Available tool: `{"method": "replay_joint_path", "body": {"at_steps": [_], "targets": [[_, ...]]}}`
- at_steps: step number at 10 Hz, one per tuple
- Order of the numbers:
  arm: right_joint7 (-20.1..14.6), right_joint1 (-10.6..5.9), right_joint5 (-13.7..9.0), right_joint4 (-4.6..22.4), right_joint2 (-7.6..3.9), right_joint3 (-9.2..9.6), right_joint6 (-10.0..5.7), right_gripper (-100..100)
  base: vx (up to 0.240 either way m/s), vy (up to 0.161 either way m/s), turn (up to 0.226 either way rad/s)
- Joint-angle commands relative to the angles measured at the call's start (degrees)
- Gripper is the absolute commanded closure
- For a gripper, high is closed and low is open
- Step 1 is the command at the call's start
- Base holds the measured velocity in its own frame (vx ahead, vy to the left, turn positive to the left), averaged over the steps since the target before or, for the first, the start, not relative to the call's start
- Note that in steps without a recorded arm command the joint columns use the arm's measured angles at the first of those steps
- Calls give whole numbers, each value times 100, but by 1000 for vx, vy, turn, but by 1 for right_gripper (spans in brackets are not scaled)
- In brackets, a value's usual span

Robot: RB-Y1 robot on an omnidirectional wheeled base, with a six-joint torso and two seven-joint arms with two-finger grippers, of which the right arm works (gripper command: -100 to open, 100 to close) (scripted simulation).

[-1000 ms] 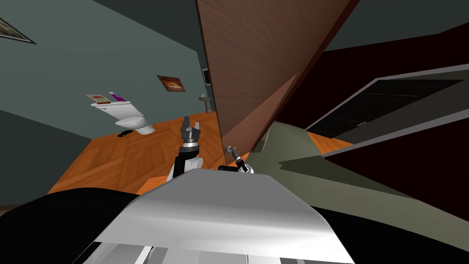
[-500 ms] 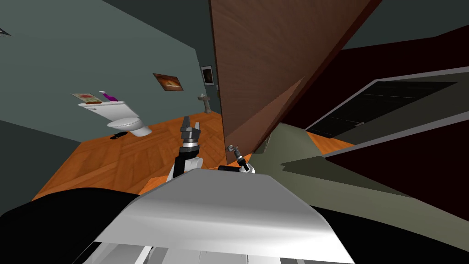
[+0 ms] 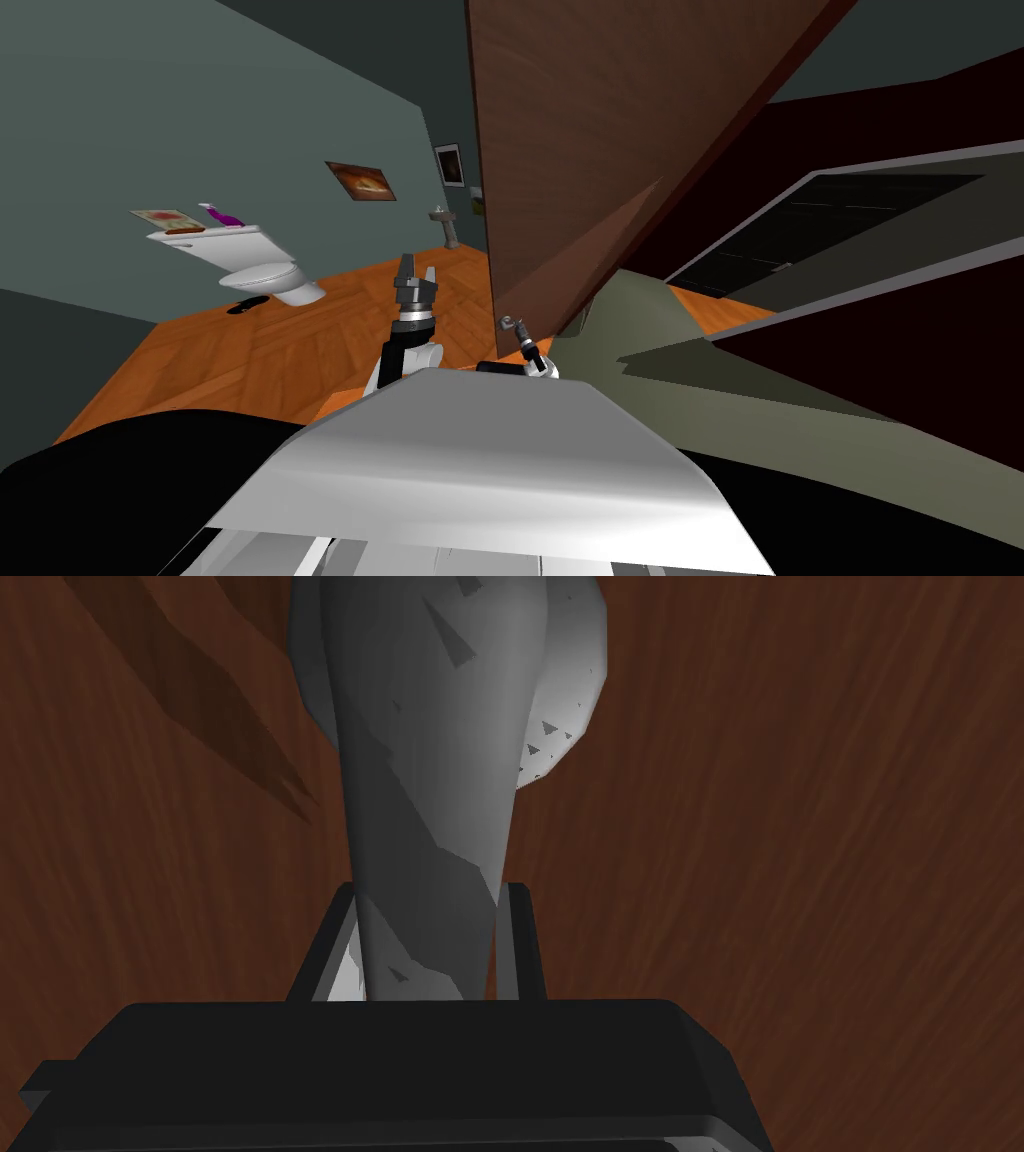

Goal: Push the door open

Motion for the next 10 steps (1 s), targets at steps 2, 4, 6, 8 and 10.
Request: {"method": "replay_joint_path", "body": {"at_steps": [2, 4, 6, 8, 10], "targets": [[38, 9, -75, -58, -59, -247, 11, 100, 119, 157, -45], [64, -8, -119, -30, -26, -396, 4, 100, 128, 166, -40], [96, -27, -173, 4, 31, -578, -4, 100, 99, 160, -60], [123, -44, -217, 32, 98, -727, -11, 100, 134, 184, -68], [146, -58, -255, 57, 174, -859, -17, 100, 104, 154, -54]]}}
